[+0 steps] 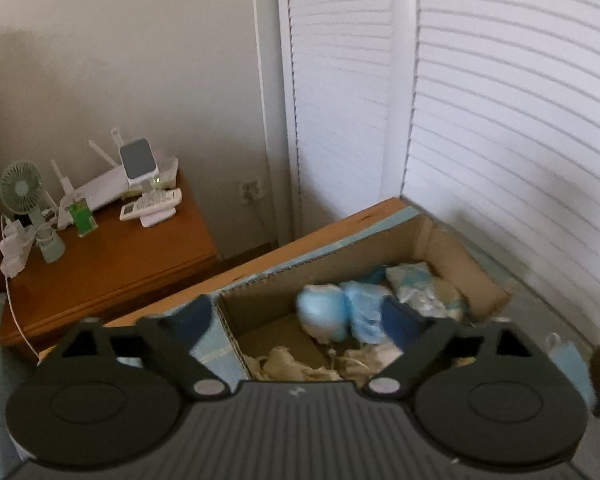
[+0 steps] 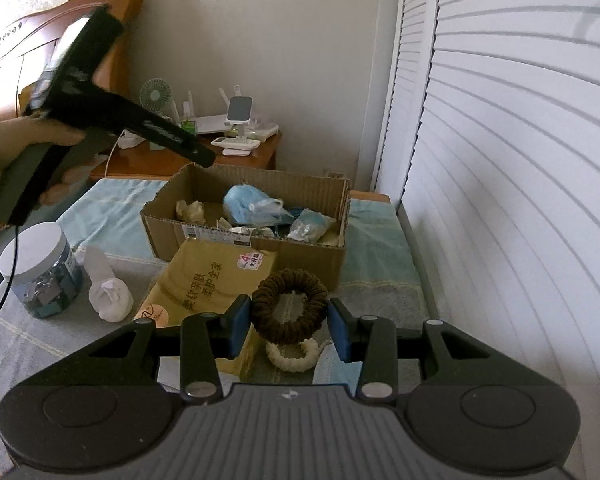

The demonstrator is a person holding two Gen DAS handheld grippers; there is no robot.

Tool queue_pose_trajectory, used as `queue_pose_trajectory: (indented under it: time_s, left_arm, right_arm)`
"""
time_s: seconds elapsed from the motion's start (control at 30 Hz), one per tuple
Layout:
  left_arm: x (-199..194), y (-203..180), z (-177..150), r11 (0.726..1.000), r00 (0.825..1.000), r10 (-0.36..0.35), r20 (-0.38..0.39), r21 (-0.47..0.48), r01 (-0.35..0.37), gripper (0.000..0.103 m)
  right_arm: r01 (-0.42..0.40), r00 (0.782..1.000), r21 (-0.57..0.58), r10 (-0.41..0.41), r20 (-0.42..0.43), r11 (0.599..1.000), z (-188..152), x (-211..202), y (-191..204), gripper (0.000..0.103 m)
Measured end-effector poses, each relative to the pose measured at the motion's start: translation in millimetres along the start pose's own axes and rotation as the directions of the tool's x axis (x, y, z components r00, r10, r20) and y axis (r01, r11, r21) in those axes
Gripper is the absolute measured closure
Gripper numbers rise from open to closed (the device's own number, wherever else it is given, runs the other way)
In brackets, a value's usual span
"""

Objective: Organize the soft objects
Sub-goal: 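Carry the plush toy with the left tool into the cardboard box and release, then carry the brown hair tie with the right tool into the cardboard box and release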

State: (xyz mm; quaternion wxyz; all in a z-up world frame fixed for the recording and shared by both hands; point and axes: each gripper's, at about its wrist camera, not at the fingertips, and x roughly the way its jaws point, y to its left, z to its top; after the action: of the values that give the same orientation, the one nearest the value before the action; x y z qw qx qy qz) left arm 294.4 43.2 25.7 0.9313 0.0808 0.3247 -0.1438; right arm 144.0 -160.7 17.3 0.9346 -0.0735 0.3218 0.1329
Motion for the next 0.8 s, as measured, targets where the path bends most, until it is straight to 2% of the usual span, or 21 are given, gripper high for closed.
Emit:
queue_pose_trajectory:
  time_s: [0.23, 0.47, 0.63, 0.7, 0.8]
  left_arm:
    - [-64, -16, -30, 0.999, 0.997, -0.040, 0.070, 0.007, 0.039, 0.001]
    - [-104, -36, -66, 0.997, 0.996, -0.068, 0.056, -0.035, 0.070, 0.001]
    - [-121, -52, -86, 0.999, 0.997, -0.037, 0.060, -0.010, 0.038, 0.001]
    - [-129, -56, -92, 1.000, 0.995, -0.019, 0.093, -0.006, 0.019, 0.001]
    - [-136, -59, -98, 1.000, 0.994, -0.031, 0.103, -0.003, 0.031, 0.001]
  right_arm:
    - [-0.001, 1.000, -0.011, 0.001, 0.000, 1.000, 4, 1, 3, 0.056]
    - [-0.024, 1.000, -0.039, 0.024, 0.004, 0.999, 17, 8, 9, 0.056]
    - [-0.039, 0.999, -0.045, 0.039, 0.003, 0.998, 33, 19, 10, 0.056]
    - [-0.047, 0.999, -0.058, 0.048, 0.007, 0.997, 40, 24, 11, 0.056]
    - [-0.079, 0.997, -0.068, 0.080, 0.008, 0.995, 55, 35, 15, 0.056]
